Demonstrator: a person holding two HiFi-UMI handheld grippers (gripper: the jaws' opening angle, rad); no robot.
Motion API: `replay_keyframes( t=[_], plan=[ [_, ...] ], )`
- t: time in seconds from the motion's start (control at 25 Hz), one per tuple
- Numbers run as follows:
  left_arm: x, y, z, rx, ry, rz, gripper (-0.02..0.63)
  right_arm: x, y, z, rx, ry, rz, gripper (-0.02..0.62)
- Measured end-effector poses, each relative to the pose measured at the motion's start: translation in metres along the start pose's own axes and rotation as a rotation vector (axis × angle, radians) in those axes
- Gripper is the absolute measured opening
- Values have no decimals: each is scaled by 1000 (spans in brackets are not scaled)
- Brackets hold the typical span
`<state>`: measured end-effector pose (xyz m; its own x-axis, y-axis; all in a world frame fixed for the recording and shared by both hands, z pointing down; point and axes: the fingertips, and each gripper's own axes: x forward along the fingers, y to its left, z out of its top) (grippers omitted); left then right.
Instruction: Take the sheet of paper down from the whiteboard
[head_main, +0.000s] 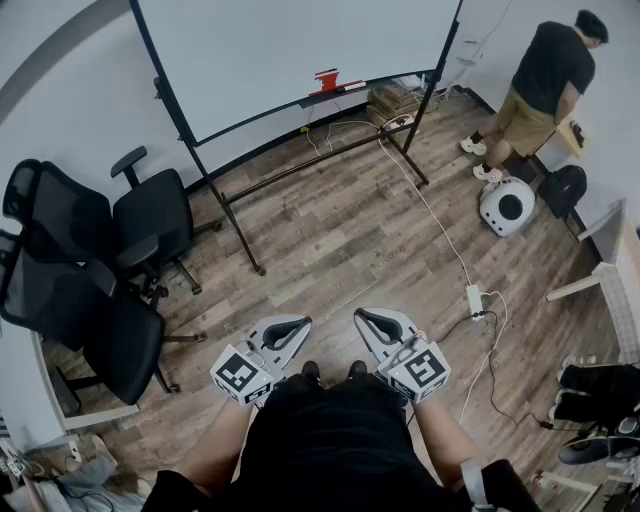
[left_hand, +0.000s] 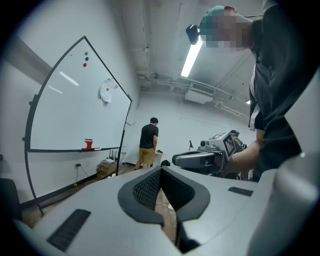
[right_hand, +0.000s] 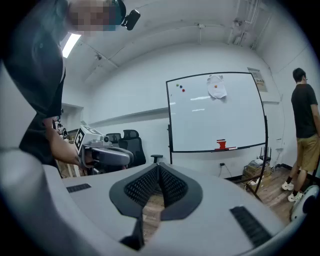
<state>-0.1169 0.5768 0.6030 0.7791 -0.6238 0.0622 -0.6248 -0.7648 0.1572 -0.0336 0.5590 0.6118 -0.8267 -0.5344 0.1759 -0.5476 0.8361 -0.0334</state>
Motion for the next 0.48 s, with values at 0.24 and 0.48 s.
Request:
replay_keyframes(
  t=[0.24, 0.48],
  plan=[
    [-18, 0, -13, -30, 19, -78, 11, 4, 24, -8, 27, 32, -40, 23],
    [5, 2, -22, -43, 38, -181, 11, -2, 18, -11, 38, 65, -135, 23]
  ],
)
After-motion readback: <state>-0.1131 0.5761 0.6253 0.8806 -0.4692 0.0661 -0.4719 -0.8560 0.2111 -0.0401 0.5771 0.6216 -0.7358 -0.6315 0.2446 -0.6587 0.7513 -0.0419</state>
